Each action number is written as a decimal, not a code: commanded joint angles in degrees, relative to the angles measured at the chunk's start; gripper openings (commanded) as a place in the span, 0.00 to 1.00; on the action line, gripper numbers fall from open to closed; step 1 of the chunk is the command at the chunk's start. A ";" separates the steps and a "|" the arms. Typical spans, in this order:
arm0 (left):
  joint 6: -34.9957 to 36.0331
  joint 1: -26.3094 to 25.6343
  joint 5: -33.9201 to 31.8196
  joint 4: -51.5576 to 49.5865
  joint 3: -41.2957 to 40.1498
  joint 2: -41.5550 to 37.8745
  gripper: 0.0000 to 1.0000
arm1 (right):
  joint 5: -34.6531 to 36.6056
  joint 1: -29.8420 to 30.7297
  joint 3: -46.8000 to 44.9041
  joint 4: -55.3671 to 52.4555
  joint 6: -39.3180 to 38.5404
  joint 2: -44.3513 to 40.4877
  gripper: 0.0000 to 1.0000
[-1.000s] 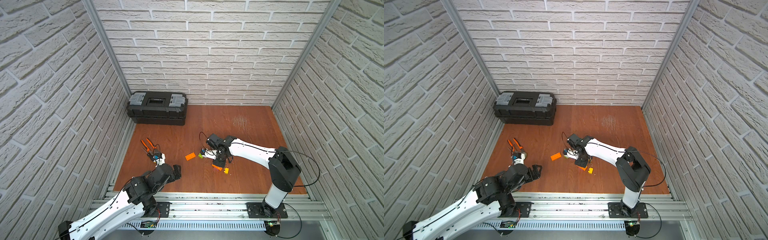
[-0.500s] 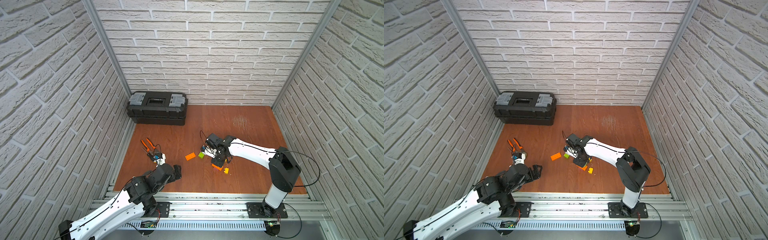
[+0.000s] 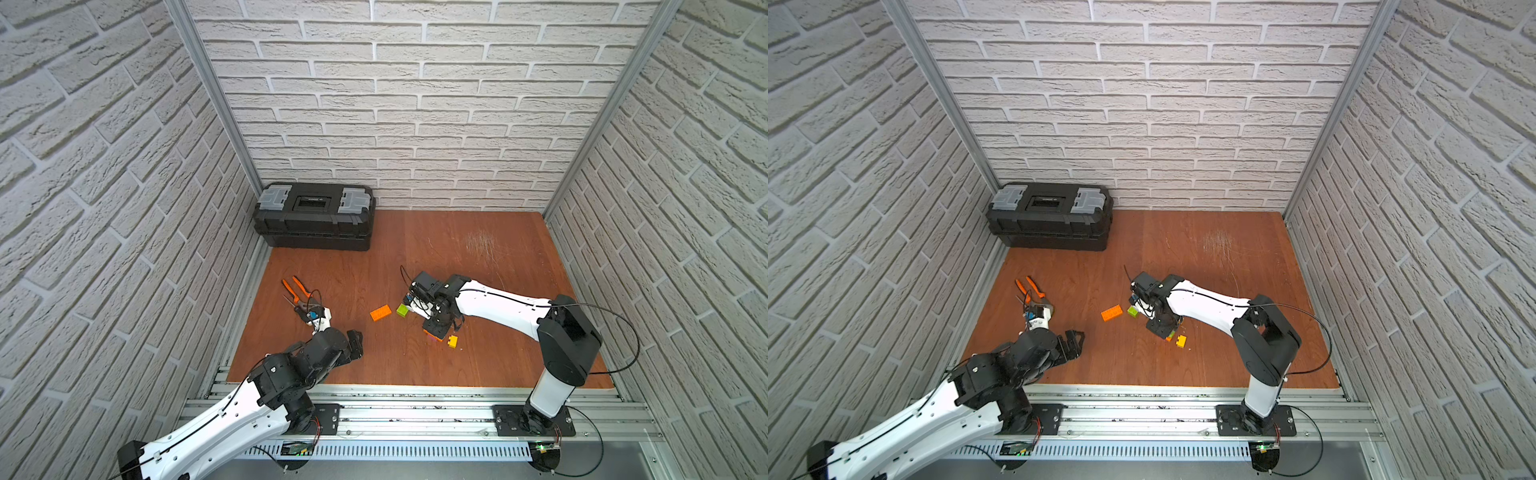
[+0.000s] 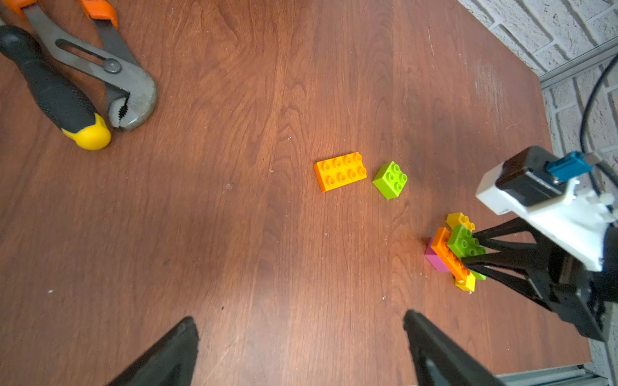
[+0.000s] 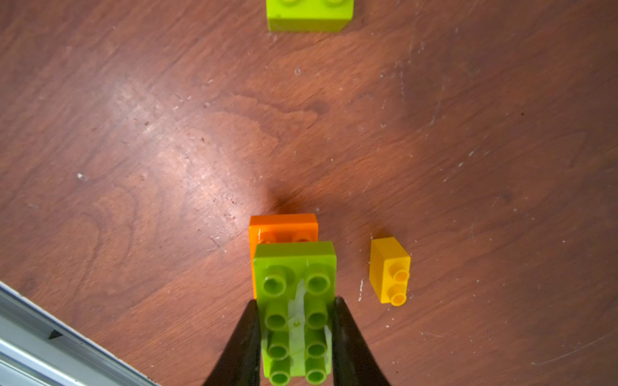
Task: Assemble a carrot with lego
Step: Assemble the lego brick with the lego brick.
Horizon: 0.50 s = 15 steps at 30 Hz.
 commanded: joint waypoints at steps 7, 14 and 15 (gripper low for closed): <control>-0.15 -0.25 0.32 1.49 -0.69 -0.41 0.98 | -0.88 0.53 -0.93 1.98 2.28 -1.19 0.02; 0.04 -0.26 0.26 1.72 -0.61 0.13 0.98 | -0.75 0.53 -2.40 2.53 2.77 -1.38 0.02; 0.04 -0.25 0.26 1.70 -0.63 0.15 0.98 | -0.63 0.53 -2.52 2.55 2.80 -1.44 0.02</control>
